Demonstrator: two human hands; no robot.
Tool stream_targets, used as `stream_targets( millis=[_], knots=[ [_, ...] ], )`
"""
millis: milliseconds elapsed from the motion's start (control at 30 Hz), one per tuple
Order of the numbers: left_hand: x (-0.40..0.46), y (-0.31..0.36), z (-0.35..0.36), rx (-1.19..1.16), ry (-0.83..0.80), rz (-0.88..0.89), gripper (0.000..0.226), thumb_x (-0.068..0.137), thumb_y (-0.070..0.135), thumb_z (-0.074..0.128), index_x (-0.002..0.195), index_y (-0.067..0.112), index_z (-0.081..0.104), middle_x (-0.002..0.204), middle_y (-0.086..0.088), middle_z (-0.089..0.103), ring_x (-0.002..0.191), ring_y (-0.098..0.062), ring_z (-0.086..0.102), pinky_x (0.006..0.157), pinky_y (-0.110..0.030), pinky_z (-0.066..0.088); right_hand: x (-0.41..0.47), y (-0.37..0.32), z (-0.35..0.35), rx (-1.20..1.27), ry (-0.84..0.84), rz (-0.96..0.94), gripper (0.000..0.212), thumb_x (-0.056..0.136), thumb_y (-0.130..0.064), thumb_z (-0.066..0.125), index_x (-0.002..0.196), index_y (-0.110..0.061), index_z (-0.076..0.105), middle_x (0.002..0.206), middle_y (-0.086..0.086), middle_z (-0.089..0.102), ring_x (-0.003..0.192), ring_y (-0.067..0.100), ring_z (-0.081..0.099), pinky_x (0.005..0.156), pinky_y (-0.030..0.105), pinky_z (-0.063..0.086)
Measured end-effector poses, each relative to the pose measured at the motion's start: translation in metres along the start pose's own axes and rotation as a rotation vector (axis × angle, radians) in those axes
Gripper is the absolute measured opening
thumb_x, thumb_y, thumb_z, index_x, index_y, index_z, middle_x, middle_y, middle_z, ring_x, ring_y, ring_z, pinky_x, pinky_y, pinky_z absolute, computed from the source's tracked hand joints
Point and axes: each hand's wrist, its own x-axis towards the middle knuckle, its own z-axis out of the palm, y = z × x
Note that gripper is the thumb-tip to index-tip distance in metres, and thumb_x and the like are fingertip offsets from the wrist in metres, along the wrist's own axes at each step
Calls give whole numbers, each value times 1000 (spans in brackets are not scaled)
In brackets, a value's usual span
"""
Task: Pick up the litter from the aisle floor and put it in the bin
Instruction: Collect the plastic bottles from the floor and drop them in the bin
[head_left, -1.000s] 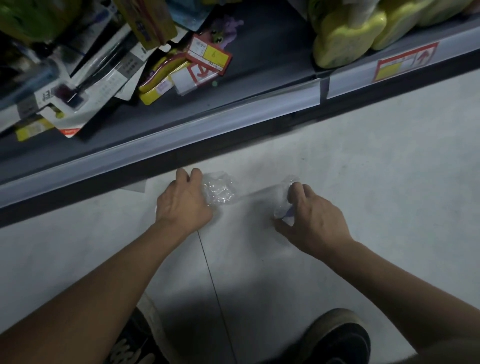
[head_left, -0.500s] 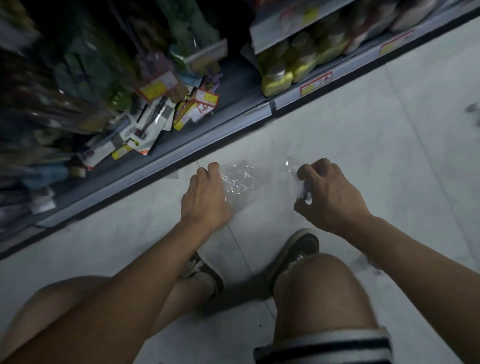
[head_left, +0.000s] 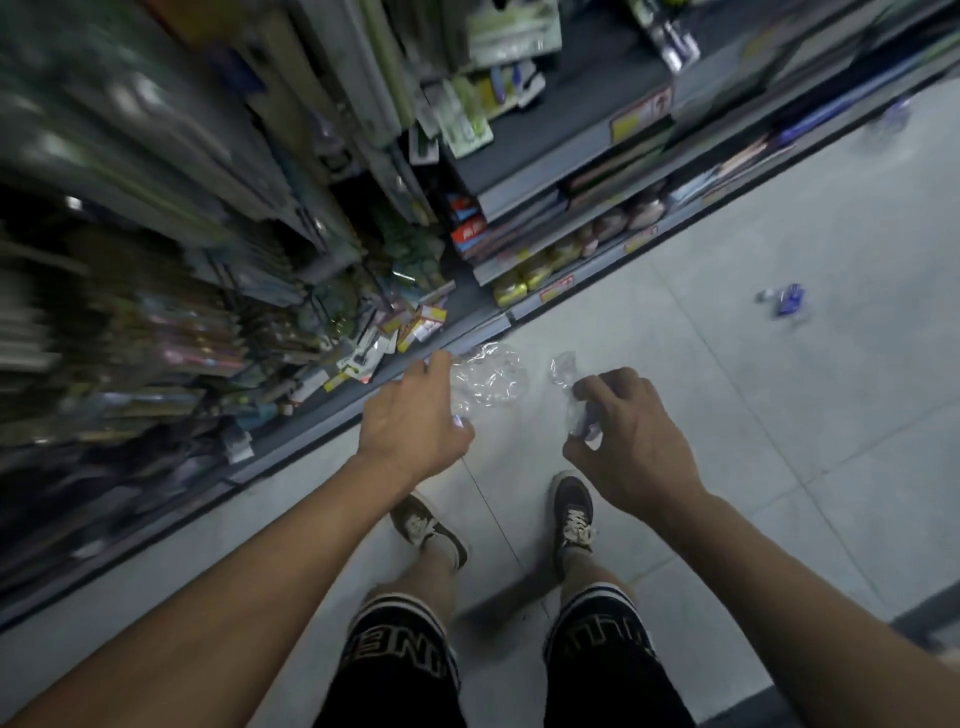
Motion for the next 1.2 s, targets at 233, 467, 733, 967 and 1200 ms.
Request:
stream_targets(
  millis=[233,467,733,967,1200],
  knots=[
    [-79,19,-80,-22,135,-126,58,79,39,64,126,22,36,116,-6,57,101,-33,62,67,-36,39,-51,-36,-76,98,81,-83,34,80,-27,70,109,-28,53,116,-5,49,103,16,46,62,35,53],
    [-168,-3,-106,-117,262,-338,56,80,39,64,126,23,36,119,-5,57,101,-32,62,71,-36,46,-78,-77,-100,97,-9,-240,39,82,-33,65,118,-29,51,117,-8,45,107,14,46,70,33,50],
    [-277,-64,-99,-265,387,-606,57,80,42,63,127,26,36,119,0,57,101,-29,62,73,-37,50,-108,-163,-90,9,-92,-468,43,83,-34,64,122,-32,46,119,-12,43,113,11,43,68,29,47],
    [-397,-135,-66,-398,482,-829,58,78,39,63,129,26,38,117,-1,58,100,-28,63,75,-36,50,-159,-273,-40,-101,-190,-729,44,83,-35,63,122,-29,44,115,-11,41,110,11,42,73,28,41],
    [-525,-199,-16,-484,567,-1100,55,80,42,63,127,24,40,116,0,58,100,-28,63,79,-38,53,-227,-379,38,-207,-327,-1043,48,82,-36,63,125,-27,44,117,-7,46,113,17,44,73,30,42]
  ],
)
